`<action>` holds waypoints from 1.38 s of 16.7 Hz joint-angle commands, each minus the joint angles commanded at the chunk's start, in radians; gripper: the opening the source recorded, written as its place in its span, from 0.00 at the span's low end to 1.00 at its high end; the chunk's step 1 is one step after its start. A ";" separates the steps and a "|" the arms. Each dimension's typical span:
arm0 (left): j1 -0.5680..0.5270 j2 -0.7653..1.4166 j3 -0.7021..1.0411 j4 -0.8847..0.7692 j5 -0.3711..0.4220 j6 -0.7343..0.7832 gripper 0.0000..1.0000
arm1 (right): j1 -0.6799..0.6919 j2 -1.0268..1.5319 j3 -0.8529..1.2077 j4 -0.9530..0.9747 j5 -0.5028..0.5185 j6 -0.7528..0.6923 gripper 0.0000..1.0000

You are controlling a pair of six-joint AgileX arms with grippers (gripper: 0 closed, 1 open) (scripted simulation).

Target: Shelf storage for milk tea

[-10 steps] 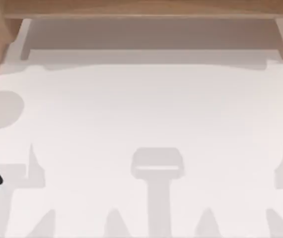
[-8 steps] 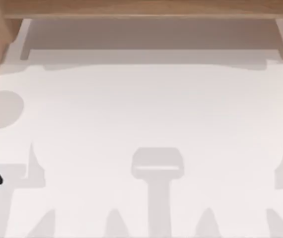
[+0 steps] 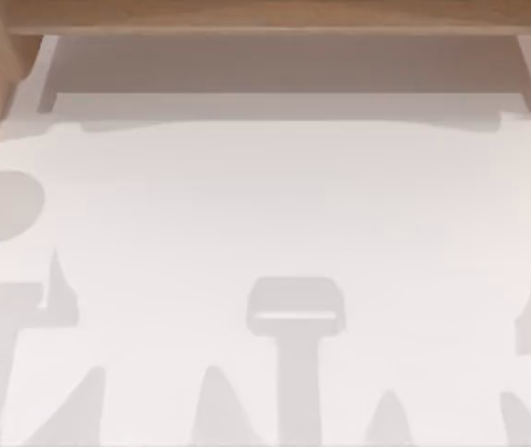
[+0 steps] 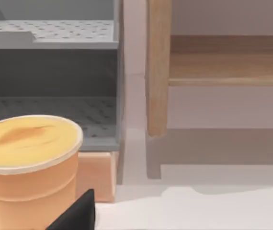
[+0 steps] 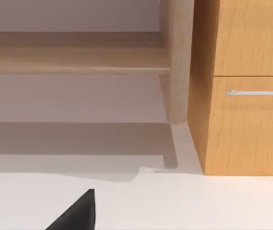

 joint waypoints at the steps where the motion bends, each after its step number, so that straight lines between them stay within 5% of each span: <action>1: 0.027 0.092 0.015 0.067 0.030 0.002 1.00 | 0.000 0.000 0.000 0.000 0.000 0.000 1.00; 14: 0.389 1.363 0.257 1.003 0.415 0.055 1.00 | 0.000 0.000 0.000 0.000 0.000 0.000 1.00; 23: 0.465 1.599 0.295 1.187 0.496 0.069 1.00 | 0.000 0.000 0.000 0.000 0.000 0.000 1.00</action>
